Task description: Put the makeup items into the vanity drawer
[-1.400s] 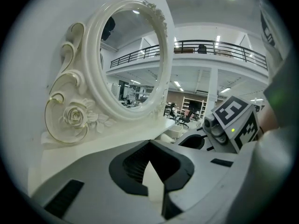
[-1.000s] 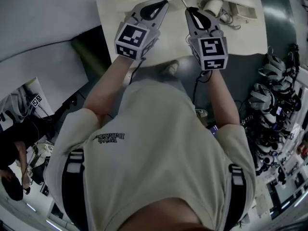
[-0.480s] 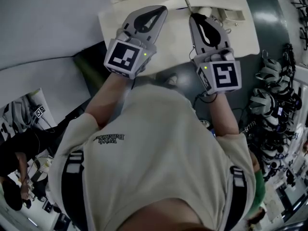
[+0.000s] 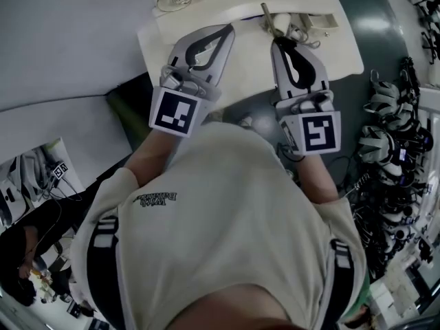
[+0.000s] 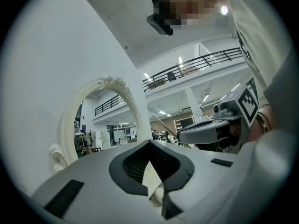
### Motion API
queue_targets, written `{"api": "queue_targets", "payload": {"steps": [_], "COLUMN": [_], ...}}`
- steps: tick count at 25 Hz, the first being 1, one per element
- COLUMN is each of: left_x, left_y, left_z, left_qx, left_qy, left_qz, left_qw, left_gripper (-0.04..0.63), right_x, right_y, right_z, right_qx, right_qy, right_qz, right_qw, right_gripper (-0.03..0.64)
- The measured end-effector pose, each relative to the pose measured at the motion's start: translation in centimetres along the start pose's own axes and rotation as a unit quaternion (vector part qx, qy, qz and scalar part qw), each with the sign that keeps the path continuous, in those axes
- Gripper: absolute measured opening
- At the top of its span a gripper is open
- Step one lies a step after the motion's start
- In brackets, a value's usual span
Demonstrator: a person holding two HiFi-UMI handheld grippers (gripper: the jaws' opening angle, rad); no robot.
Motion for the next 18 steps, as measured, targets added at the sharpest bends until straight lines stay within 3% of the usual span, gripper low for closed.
{"api": "queue_targets", "payload": {"steps": [18], "left_x": [-2.2], "left_y": [0.5], "left_z": [1.3], "left_qx": [0.017], "left_qy": [0.002], "left_qz": [0.017], "left_qw": [0.9997], "left_gripper": [0.014], "right_x": [0.9], "right_y": [0.8], "right_z": [3.0], "right_qx": [0.005], "right_qy": [0.005], "right_qz": [-0.016], "right_qw": [1.000], "right_gripper": [0.031]}}
Point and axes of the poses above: the fingertips, and each gripper's own axes: z backward along the fingers, x to its left, y out of its underside, the point moved 7 cm from there along z, backward along the fingers, and after that the axes turned 12 degrees about z, right-handed, at the moved point
